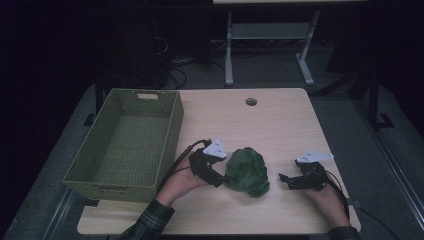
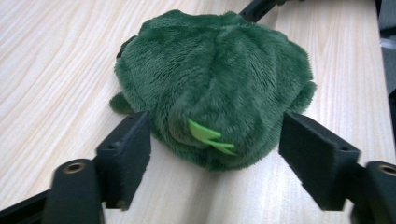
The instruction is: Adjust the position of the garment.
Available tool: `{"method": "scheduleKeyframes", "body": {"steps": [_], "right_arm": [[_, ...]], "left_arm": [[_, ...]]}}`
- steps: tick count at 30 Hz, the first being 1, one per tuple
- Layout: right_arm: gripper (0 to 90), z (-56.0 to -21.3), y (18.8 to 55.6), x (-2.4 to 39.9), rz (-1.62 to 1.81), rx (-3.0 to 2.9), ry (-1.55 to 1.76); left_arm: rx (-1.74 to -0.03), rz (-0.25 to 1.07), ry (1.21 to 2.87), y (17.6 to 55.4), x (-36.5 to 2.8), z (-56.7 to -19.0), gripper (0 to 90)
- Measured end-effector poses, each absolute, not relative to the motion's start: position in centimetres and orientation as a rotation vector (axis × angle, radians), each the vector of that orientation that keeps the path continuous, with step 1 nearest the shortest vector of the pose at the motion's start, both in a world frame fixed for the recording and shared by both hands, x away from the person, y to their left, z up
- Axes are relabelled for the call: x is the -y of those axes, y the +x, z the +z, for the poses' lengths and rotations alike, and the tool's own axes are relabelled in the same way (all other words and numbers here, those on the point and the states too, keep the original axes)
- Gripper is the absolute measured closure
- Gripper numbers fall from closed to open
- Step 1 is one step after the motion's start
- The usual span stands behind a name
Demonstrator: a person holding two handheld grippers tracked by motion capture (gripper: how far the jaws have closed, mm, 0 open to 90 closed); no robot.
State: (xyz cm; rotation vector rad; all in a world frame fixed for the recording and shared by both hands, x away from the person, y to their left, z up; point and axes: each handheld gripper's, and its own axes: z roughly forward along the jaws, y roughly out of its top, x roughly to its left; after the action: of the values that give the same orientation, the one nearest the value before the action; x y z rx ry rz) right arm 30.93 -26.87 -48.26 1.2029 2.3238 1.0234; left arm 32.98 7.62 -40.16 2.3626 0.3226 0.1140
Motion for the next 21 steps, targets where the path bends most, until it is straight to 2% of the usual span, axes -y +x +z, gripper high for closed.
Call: {"method": "scheduleKeyframes", "body": {"steps": [3,8,21], "right_arm": [[13.3,-48.3,30.9,26.9,1.022,-2.325,1.200],[13.3,-48.3,30.9,26.9,1.022,-2.324,1.201],[13.6,-48.3,30.9,26.9,1.020,-2.320,1.203]], "left_arm": [[-0.294,0.090,2.381,33.7,-6.8,-40.2,18.1],[-0.265,0.063,2.410,34.4,-5.7,-40.7,15.4],[-0.190,0.013,2.528,34.8,-3.4,-43.7,14.2]]}}
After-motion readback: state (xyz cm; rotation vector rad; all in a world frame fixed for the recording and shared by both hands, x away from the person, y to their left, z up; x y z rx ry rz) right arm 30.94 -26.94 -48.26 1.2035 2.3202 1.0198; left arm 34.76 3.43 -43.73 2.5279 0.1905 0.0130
